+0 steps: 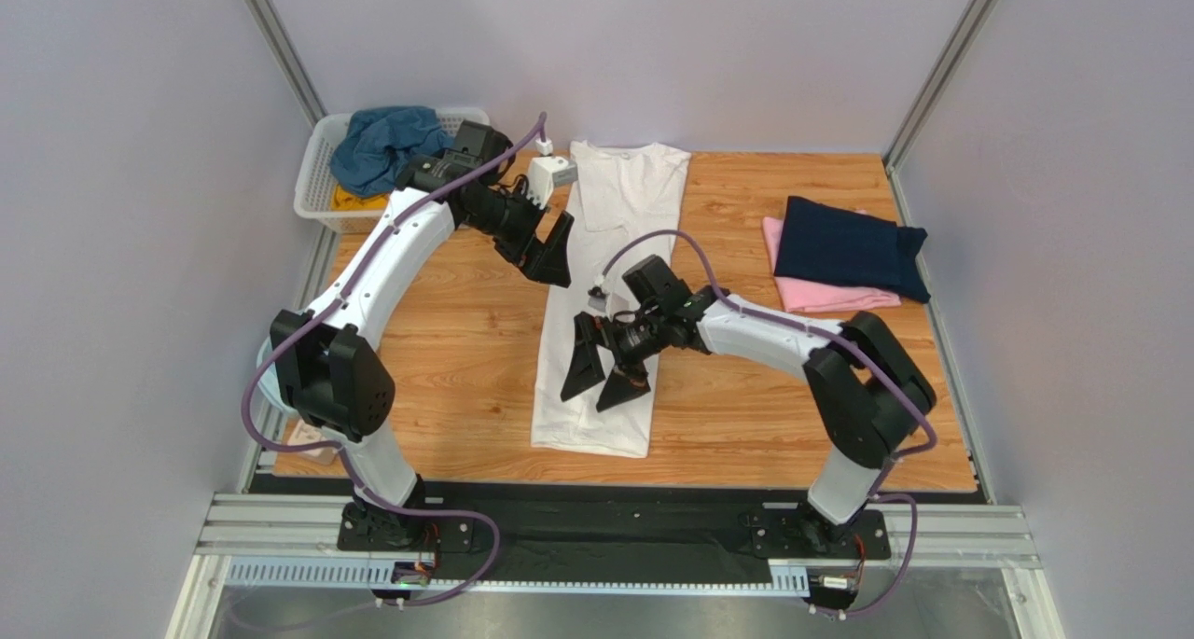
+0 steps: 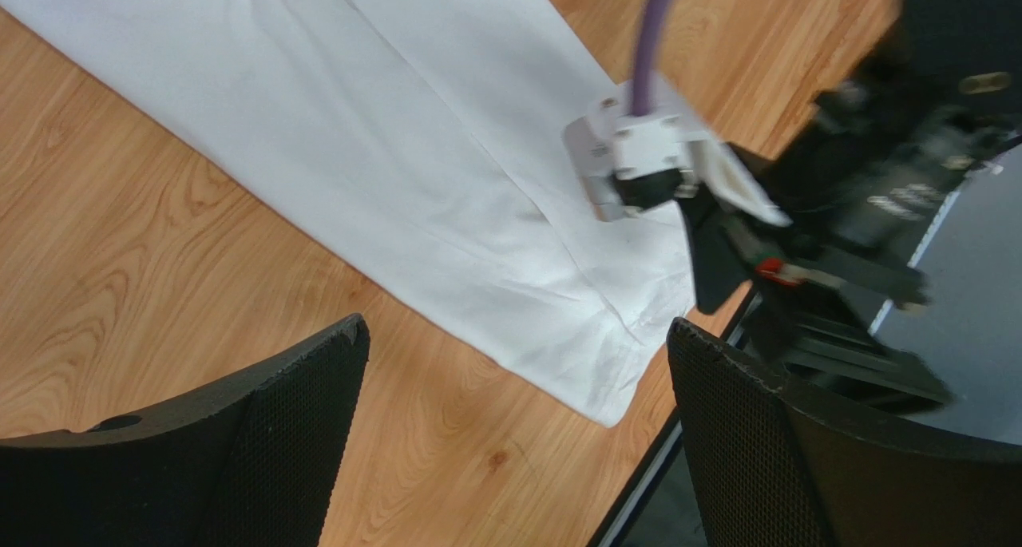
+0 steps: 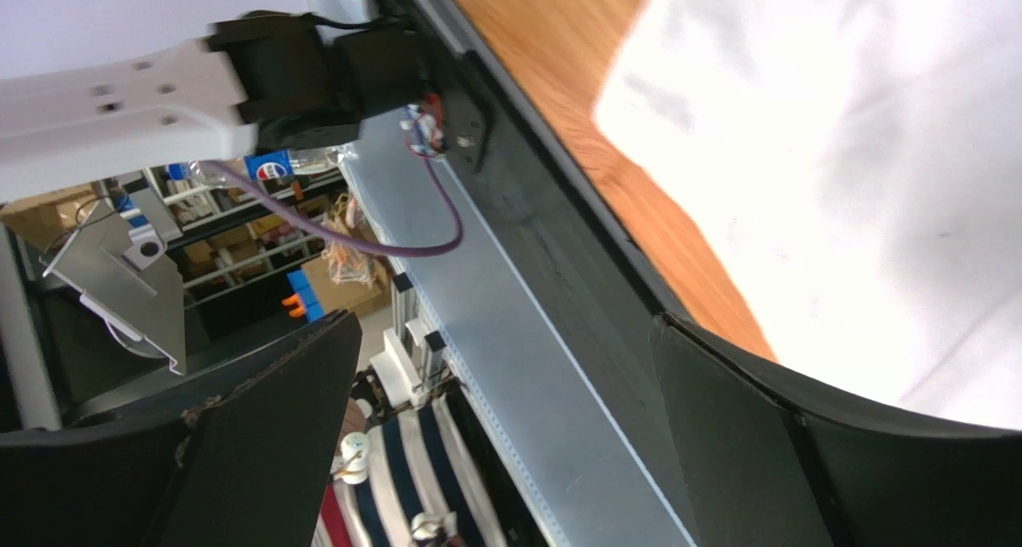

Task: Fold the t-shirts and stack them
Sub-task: Rotate the tshirt 80 degrees

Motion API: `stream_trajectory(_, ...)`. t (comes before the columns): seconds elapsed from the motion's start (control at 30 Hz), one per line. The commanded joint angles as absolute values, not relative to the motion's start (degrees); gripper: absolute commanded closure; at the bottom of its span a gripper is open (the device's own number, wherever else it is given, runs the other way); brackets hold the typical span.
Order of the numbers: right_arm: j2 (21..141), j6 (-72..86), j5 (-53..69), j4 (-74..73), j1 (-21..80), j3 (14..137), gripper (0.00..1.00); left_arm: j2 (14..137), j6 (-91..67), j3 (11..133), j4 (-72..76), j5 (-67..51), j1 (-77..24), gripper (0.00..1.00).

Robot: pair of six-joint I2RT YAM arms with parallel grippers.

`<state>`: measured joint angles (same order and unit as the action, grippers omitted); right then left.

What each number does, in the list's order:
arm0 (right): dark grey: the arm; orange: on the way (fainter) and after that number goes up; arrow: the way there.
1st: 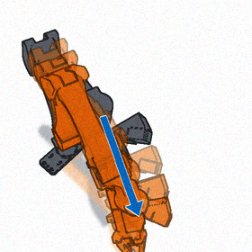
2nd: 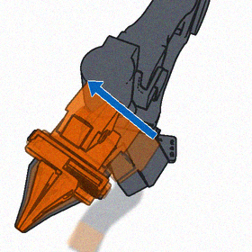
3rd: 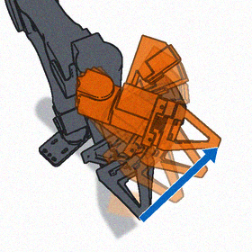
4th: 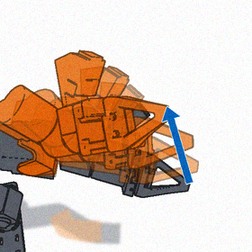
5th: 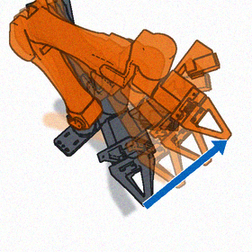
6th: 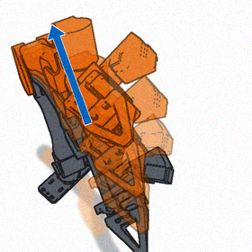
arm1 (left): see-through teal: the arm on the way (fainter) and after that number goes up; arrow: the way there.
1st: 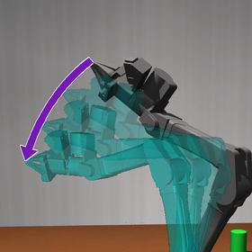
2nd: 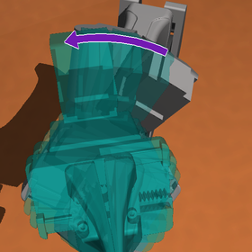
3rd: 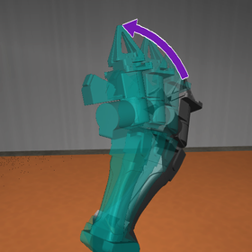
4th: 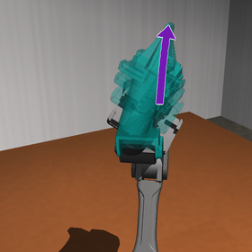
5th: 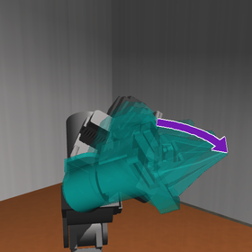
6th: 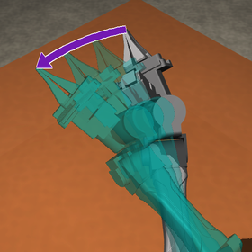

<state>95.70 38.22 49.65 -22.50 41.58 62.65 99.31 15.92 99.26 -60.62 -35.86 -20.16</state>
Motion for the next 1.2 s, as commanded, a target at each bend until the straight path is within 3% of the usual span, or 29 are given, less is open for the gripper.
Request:
stream_trajectory(0.0,103.3,41.0,51.6,-15.2,41.7,55.0,0.0,101.0,15.7,99.8,-60.4,-39.0,-20.0,0.0)
stream_trajectory(0.37,105.4,41.7,53.2,-10.5,41.7,48.3,0.0,104.1,16.4,100.0,-60.2,-38.1,-21.4,0.0)
stream_trajectory(0.67,96.2,37.4,51.2,-21.4,37.5,54.0,0.0,95.2,19.0,88.7,-64.2,-39.3,-22.8,0.0)
stream_trajectory(0.9,93.5,36.7,51.2,-23.3,30.6,57.6,0.0,96.4,16.2,84.6,-61.9,-42.7,-23.7,0.0)
stream_trajectory(1.03,97.5,39.1,54.0,-17.1,34.0,58.1,0.0,96.0,14.6,82.4,-58.2,-42.2,-23.7,0.0)
stream_trajectory(1.17,104.2,35.3,55.8,-20.3,39.8,63.5,0.0,93.9,13.4,83.1,-56.3,-40.0,-22.1,0.0)
